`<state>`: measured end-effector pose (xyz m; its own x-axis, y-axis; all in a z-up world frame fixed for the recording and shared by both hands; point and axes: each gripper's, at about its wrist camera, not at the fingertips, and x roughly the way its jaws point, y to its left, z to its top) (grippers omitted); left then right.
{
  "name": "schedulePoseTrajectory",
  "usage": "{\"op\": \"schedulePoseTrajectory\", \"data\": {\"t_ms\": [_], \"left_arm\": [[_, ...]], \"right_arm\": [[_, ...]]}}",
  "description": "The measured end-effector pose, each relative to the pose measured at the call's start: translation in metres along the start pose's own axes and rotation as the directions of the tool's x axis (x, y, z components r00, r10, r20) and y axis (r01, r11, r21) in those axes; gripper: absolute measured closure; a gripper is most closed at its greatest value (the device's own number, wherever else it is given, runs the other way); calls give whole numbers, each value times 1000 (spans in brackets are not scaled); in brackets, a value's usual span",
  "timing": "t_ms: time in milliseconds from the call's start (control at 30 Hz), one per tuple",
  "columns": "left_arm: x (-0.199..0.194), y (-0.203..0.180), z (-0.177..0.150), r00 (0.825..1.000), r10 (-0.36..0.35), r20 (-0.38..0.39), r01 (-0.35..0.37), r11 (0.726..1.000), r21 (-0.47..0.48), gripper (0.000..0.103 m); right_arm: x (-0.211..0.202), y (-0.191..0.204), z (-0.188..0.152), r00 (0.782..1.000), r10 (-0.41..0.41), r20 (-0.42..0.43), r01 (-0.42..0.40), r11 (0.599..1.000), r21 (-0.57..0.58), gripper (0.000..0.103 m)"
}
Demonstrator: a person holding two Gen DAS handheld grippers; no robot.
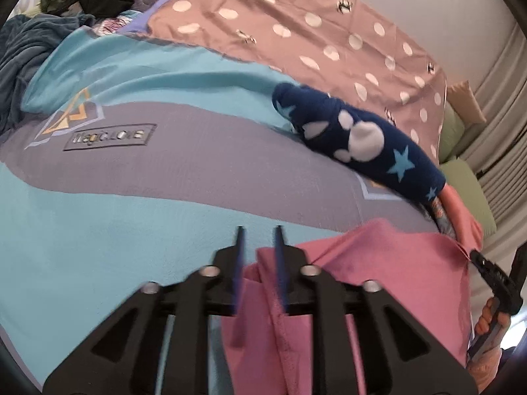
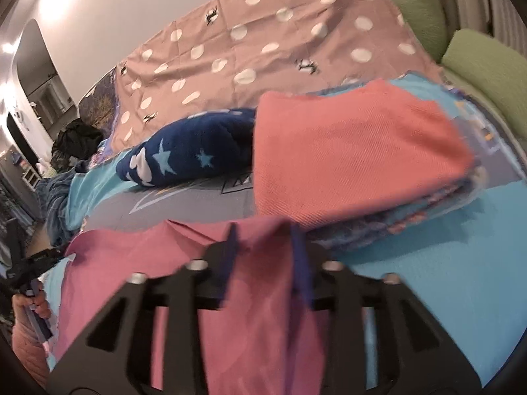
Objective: Fold small clothes
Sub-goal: 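Lift the hem with both grippers and fold it toward the collar, then open both grippers and release the folded hem onto the shirt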
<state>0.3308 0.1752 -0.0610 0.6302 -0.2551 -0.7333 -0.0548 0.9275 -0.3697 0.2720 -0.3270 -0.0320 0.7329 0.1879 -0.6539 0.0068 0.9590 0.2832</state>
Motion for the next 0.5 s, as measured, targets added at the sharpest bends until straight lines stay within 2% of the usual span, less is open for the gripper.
{"op": "schedulePoseTrajectory", "data": {"t_ms": [33, 67, 167, 200, 300, 367, 400, 500], "left_arm": [[-7, 2, 1, 1000, 11, 22, -11, 1000, -11, 56], [-21, 5, 0, 998, 25, 61, -24, 999, -23, 56], [-54, 9, -5, 995, 21, 101, -19, 999, -26, 55], [-65, 10, -10, 994, 17, 112, -14, 999, -30, 51], [-99, 7, -38, 992, -19, 121, 20, 1000, -11, 50], [-117, 2, -67, 994, -28, 104, 25, 999, 31, 44], [-124, 0, -80, 995, -27, 98, 22, 999, 49, 36], [-144, -7, -127, 997, -22, 77, 13, 994, 110, 36]], "right_arm": [[-13, 0, -2, 1000, -15, 27, 16, 1000, -11, 53], [-24, -1, -5, 999, -24, 41, 25, 999, -25, 53], [-59, -7, -19, 998, -32, 50, 34, 999, -34, 51], [-72, -11, -28, 998, -30, 46, 32, 999, -32, 51], [-107, -20, -58, 999, -24, 34, 25, 999, -29, 48], [-125, -25, -78, 1000, -15, 25, 16, 999, -29, 45], [-137, -29, -95, 1000, -6, 9, 6, 1000, -24, 45], [-153, -31, -132, 999, 20, -43, -21, 1000, -21, 45]]}}
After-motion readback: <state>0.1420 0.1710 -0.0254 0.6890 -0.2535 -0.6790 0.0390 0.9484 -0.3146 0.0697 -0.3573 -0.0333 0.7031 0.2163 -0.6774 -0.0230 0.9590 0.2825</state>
